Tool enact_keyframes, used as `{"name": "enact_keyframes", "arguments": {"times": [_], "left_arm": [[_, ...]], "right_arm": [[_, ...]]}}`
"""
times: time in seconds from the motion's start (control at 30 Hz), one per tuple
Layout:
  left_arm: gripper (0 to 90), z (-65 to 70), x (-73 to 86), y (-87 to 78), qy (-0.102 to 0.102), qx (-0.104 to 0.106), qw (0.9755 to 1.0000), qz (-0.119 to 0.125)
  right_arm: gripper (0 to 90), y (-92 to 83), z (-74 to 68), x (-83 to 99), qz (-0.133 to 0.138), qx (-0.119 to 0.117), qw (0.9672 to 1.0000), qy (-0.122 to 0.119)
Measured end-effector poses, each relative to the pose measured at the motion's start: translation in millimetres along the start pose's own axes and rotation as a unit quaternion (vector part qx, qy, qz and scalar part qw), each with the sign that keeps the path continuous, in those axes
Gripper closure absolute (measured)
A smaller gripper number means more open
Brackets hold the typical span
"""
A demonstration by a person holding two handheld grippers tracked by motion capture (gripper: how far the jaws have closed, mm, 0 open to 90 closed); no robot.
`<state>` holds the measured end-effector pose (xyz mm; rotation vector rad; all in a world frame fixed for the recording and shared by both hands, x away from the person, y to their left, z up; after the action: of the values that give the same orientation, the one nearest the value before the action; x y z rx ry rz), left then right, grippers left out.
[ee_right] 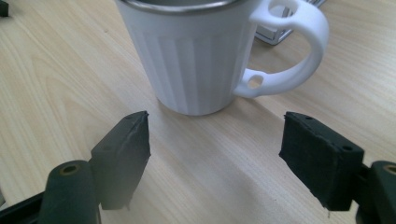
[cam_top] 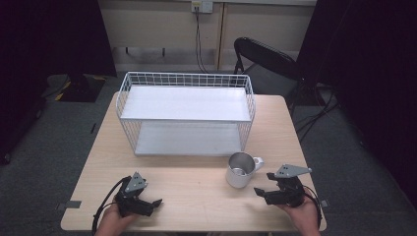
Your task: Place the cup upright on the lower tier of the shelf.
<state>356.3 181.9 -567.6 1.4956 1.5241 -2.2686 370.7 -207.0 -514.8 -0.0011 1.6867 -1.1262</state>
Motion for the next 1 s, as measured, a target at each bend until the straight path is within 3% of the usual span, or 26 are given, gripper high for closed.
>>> {"name": "enact_keyframes", "arguments": {"times": [0.23,0.57,0.87,1.0], "left_arm": [[3.8,0.1,0.3,-0.3,-0.002,-0.002,1.0000,0.000],[3.9,0.1,0.3,-0.3,-0.002,-0.002,1.0000,0.000],[3.9,0.2,0.3,-0.3,-0.002,-0.002,1.0000,0.000],[3.9,0.1,0.3,-0.3,-0.002,-0.002,1.0000,0.000]], "right_arm": [[24.5,-7.8,-5.7,-12.2,0.002,-0.007,0.9998,-0.019],[30.3,-7.7,-26.3,-49.9,0.017,-0.028,0.9980,-0.054],[34.6,-6.7,-32.3,-76.6,0.037,-0.034,0.9974,-0.052],[38.5,-3.0,-35.7,-85.9,0.042,-0.047,0.9969,-0.047]]}}
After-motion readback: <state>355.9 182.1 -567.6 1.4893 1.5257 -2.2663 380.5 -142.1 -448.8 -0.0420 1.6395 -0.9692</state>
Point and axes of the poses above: each handheld gripper's, and its own axes: y roughly forward along the jaws, x roughly out of its underside, z roughly to its right, the point moved 9 cm from there along y, roughly forward along the jaws, and after that the axes turned 4 degrees about -y, right-handed, at the moved point
